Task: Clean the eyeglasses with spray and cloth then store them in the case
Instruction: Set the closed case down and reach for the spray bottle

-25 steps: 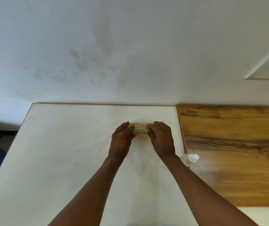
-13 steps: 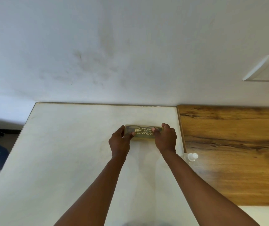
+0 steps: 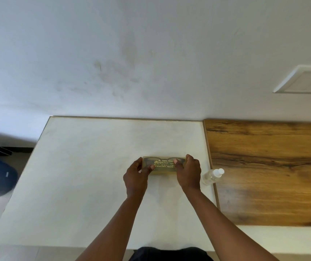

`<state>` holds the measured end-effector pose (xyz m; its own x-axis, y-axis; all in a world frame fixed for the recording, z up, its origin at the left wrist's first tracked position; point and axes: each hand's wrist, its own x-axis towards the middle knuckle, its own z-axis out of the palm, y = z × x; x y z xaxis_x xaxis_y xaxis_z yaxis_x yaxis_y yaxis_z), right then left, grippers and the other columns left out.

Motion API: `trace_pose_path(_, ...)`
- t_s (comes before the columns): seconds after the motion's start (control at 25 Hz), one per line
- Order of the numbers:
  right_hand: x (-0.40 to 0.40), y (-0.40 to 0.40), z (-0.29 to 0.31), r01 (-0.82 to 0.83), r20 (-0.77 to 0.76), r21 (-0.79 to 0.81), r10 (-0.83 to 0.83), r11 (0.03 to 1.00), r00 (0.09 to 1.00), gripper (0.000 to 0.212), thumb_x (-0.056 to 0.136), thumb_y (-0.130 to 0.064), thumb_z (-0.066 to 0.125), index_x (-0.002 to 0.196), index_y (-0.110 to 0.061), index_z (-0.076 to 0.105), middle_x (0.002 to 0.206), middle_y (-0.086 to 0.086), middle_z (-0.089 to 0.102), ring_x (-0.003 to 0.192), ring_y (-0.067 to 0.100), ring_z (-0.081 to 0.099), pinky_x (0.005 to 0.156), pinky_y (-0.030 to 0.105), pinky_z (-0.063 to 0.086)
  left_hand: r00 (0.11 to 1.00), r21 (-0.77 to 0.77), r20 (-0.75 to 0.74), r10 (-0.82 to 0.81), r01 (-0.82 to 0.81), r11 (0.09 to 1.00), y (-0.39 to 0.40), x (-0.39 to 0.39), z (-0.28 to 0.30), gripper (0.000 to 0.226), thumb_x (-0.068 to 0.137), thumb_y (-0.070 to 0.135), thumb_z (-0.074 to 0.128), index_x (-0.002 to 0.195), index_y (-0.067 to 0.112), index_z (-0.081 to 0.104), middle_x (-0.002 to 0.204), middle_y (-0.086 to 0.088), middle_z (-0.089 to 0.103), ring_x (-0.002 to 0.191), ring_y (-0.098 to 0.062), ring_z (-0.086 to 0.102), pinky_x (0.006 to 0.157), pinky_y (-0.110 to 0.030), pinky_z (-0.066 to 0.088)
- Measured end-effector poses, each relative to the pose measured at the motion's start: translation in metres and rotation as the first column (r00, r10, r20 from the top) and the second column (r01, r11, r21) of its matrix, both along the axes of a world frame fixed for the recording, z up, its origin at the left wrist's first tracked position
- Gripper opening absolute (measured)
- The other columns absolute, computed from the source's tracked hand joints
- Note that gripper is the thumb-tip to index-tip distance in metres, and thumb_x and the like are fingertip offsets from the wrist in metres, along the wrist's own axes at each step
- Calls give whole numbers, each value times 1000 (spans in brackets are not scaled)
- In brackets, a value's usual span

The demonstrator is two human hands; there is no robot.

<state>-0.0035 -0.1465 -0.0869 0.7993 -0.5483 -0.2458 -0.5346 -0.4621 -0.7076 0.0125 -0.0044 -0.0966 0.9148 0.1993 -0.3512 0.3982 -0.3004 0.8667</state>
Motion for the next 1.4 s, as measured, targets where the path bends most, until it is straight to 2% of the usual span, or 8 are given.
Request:
trace_pose_path(0.72,-28,10,-1,-8,11,-18,9,1000,1000,48,92,-21,55,131,2,41,129,23,46,122,34,42,97,33,36,1000,-23,-22,20,-21,1000,7,-29,6,55,75,21,75,125,8,55,123,-7,62,111,-16,57,89,-19,39)
trace_pose_path(0.84,-33,12,1,-20,79,-60,25,998,997,46,91,-16,55,131,2,41,132,22,44,124,34,40,100,37,35,1000,-3,-9,23,-23,1000,7,-30,7,54,77,23,73,125,7,54,121,-8,63,110,-16,57,87,-19,39)
trace_pose_path(0.92,-38,14,4,-45,193,-183,81,982,978,39,89,-9,57,125,4,48,125,24,50,117,36,44,96,41,40,998,52,38,43,-45,998,6,-31,9,49,81,23,70,123,5,54,118,-10,62,108,-20,57,88,-24,41)
trace_pose_path(1.04,-50,14,3,-29,327,-364,157,931,932,17,82,-1,65,99,1,63,96,20,63,87,36,57,73,44,50,975,135,214,51,-81,988,-3,-32,17,22,84,15,66,105,6,63,102,-6,59,95,-26,58,82,-32,46)
trace_pose_path(1.12,-64,14,0,-26,339,-382,166,924,926,5,81,0,65,85,-1,63,81,16,64,74,31,58,62,39,50,962,152,273,-23,-19,988,-16,-33,24,7,84,15,66,85,8,63,91,-3,54,86,-26,57,77,-34,47)
trace_pose_path(1.24,-85,5,-10,52,308,-273,36,961,951,12,85,-5,62,74,-1,58,70,13,60,67,30,56,56,31,41,926,146,293,-237,202,968,-42,-37,30,17,86,15,63,72,5,61,82,-4,54,73,-17,54,67,-24,40)
trace_pose_path(1.32,-96,-6,-15,149,298,-190,-87,971,951,14,85,-6,62,73,0,57,70,14,58,68,31,55,59,30,37,870,165,298,-392,358,919,-61,-42,31,13,88,11,59,79,3,64,82,-10,60,75,-20,56,68,-23,39)
trace_pose_path(1.4,-103,-15,-15,241,305,-137,-191,961,933,9,83,-2,63,80,4,57,79,19,60,76,34,57,65,32,43,829,130,272,-488,471,872,-78,-48,30,15,89,9,57,98,2,66,95,-13,65,87,-23,60,77,-24,44)
